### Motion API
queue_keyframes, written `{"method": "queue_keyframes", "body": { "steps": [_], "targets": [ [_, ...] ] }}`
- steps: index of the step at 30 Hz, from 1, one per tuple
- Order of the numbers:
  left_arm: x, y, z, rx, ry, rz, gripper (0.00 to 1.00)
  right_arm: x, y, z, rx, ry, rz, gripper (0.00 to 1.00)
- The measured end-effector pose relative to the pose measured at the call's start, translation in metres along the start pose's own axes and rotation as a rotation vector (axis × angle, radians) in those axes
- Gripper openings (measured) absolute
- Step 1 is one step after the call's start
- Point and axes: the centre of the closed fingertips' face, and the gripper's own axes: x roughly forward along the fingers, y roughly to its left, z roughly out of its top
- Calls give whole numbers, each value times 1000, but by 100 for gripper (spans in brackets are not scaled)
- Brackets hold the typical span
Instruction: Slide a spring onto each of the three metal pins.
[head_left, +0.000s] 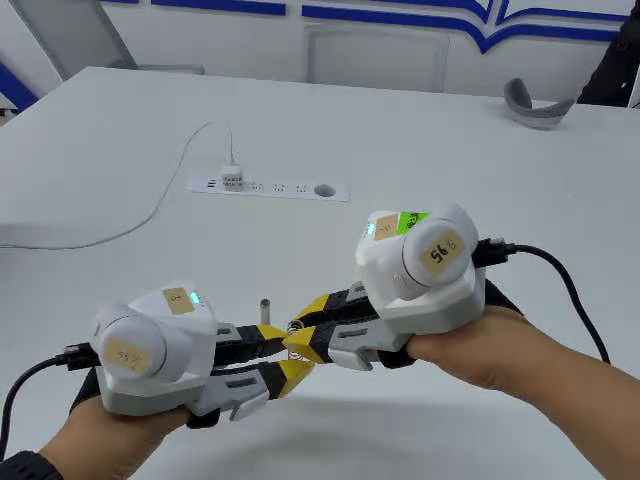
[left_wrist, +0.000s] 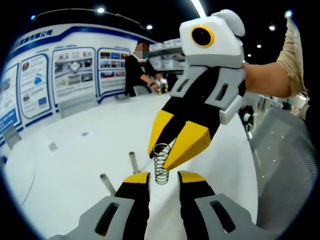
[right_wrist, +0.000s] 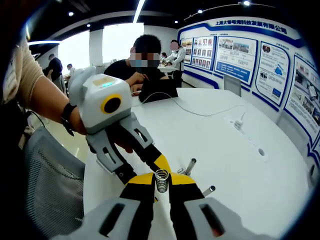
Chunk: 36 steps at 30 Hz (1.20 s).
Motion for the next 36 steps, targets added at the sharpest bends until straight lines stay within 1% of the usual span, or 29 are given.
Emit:
{"method": "queue_keyframes", "body": {
  "steps": [2,6,13,21,25,36],
  "targets": [
    [0,1,0,-12,1,4,26,0,0,0,2,-1,-1,12],
    [-2,3,-2,-16,4,12,32,-1,-1,0,6,-2,-6,12],
    [-7,7,-3,-33,0,29,38,-3,-7,-2,21,-9,-18,12],
    [-13,14,-5,-56,-2,48,43,-7,-17,-1,40,-29,-44,12],
    [-14,15,-7,-66,-2,53,45,-10,-22,0,48,-40,-60,12],
    [-18,23,-10,-85,0,83,51,-18,-40,3,70,-71,-109,12]
  ]
}}
